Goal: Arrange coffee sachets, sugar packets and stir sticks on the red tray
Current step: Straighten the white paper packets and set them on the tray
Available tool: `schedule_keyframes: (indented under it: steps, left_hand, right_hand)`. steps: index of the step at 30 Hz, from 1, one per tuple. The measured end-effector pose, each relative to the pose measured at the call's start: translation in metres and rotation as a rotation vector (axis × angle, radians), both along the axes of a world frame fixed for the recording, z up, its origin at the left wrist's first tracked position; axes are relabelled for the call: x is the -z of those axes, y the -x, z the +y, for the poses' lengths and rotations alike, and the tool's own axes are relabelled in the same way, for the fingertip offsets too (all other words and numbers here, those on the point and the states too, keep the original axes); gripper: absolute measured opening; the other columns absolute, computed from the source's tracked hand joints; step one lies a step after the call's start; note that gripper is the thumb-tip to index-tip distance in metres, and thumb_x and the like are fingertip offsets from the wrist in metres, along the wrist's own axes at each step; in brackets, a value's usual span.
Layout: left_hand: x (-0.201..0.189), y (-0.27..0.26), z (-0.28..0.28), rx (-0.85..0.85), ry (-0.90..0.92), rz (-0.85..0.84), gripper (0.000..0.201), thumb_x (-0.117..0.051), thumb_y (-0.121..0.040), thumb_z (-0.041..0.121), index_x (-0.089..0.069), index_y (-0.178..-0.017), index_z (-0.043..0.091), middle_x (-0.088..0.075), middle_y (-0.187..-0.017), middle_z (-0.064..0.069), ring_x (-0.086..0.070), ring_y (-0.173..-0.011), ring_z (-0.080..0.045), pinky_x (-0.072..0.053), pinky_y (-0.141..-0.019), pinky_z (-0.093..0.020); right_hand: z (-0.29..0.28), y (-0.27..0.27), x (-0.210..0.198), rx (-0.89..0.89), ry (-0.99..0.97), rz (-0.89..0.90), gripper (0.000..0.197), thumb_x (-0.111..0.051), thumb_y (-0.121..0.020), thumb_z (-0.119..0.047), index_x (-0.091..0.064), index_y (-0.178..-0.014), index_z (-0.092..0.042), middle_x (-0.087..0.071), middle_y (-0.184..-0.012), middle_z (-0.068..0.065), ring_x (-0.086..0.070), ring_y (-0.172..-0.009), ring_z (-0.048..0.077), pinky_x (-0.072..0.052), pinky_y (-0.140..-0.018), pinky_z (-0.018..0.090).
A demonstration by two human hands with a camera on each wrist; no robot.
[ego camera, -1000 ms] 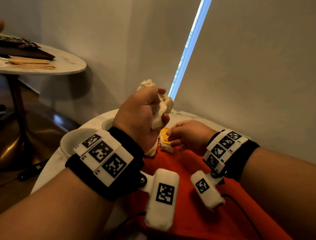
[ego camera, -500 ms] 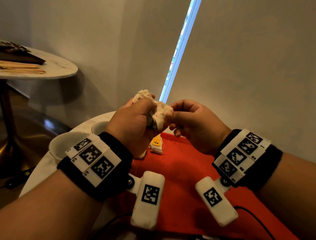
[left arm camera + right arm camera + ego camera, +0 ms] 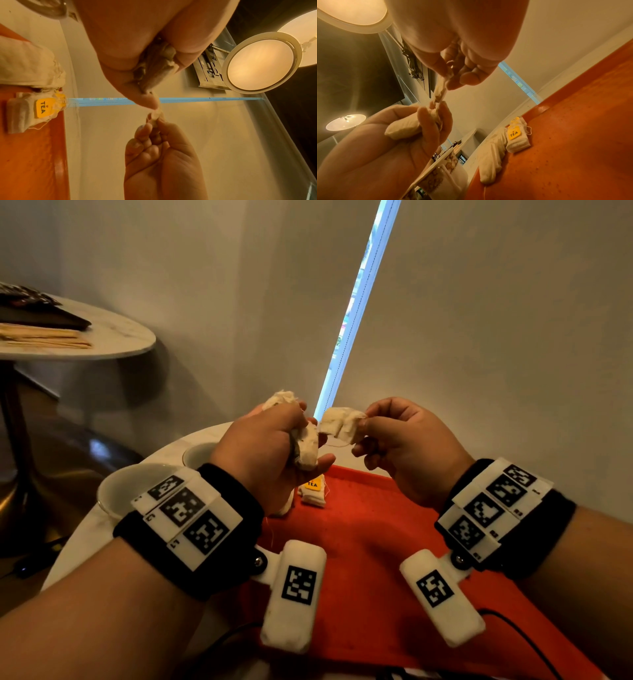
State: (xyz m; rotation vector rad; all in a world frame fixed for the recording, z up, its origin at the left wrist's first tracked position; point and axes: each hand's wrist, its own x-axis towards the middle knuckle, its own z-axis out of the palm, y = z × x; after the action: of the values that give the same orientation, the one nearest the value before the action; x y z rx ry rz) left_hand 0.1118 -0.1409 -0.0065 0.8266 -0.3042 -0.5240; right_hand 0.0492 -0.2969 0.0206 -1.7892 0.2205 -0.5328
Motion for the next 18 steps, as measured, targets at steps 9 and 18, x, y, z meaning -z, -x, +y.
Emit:
schedule_keyframes:
  steps: [9, 18]
  left_hand:
    - [0.003, -0.003, 0.004, -0.070, -0.117, 0.005, 0.015, -0.057, -0.091, 0.009, -0.066, -0.098, 0.018, -0.057, -0.092, -0.008, -0.054, -0.073, -0.018, -0.041, -0.050, -0.023]
    - [0.010, 0.002, 0.000, 0.083, -0.335, -0.281, 0.027, -0.071, -0.084, 0.012, -0.071, -0.111, 0.016, -0.060, -0.083, -0.009, -0.047, -0.068, -0.016, -0.033, -0.053, -0.024]
  right_hand:
    - [0.004, 0.002, -0.002, 0.060, -0.061, -0.035, 0.016, -0.054, -0.093, 0.005, -0.061, -0.098, -0.009, -0.059, -0.063, 0.007, -0.053, -0.049, 0.018, -0.042, -0.046, 0.029]
    - [0.017, 0.003, -0.001, -0.096, -0.215, 0.022, 0.020, -0.046, -0.095, 0.005, -0.066, -0.093, -0.001, -0.066, -0.065, 0.008, -0.059, -0.052, 0.017, -0.045, -0.049, 0.027]
